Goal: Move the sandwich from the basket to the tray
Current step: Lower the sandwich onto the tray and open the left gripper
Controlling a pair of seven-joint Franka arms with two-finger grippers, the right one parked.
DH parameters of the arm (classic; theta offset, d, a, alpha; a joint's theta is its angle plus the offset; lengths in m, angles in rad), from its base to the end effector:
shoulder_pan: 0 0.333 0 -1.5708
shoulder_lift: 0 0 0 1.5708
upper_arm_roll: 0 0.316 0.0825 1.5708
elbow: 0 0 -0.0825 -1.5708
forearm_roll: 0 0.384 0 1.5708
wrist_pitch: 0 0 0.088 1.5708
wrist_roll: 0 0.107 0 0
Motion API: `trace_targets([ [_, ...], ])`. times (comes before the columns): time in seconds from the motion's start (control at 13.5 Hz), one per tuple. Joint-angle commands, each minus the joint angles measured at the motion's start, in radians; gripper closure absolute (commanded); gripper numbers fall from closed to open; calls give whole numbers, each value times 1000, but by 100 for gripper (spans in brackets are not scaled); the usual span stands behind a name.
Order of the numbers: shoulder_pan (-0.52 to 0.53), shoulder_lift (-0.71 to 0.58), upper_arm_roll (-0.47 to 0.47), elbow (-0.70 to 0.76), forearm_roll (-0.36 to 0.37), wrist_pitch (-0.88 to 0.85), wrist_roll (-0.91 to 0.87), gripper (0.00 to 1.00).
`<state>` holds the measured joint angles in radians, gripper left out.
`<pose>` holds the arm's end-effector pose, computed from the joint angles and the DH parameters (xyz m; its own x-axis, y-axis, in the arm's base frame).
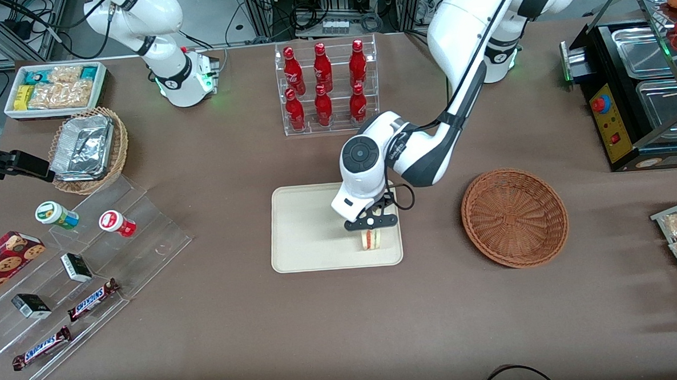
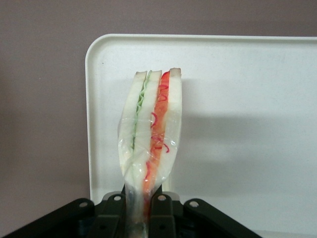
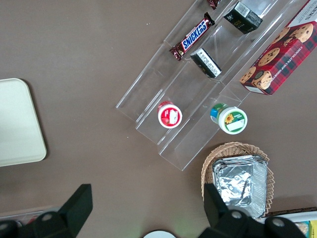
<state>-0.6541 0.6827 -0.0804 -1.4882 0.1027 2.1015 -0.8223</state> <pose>0.5345 -0.4635 0.2657 0.9985 0.0498 -0.0207 0.0482 -0.9962 -0.0725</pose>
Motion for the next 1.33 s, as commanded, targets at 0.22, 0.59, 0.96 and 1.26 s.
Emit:
trace_targets([
  [0.22, -16, 47, 13, 23, 22, 64, 0, 100],
  [0.59, -16, 52, 13, 25, 20, 64, 0, 0],
  [0.96, -10, 29, 13, 31, 12, 61, -15, 0],
  [1.26, 14, -41, 18, 28, 8, 34, -15, 0],
])
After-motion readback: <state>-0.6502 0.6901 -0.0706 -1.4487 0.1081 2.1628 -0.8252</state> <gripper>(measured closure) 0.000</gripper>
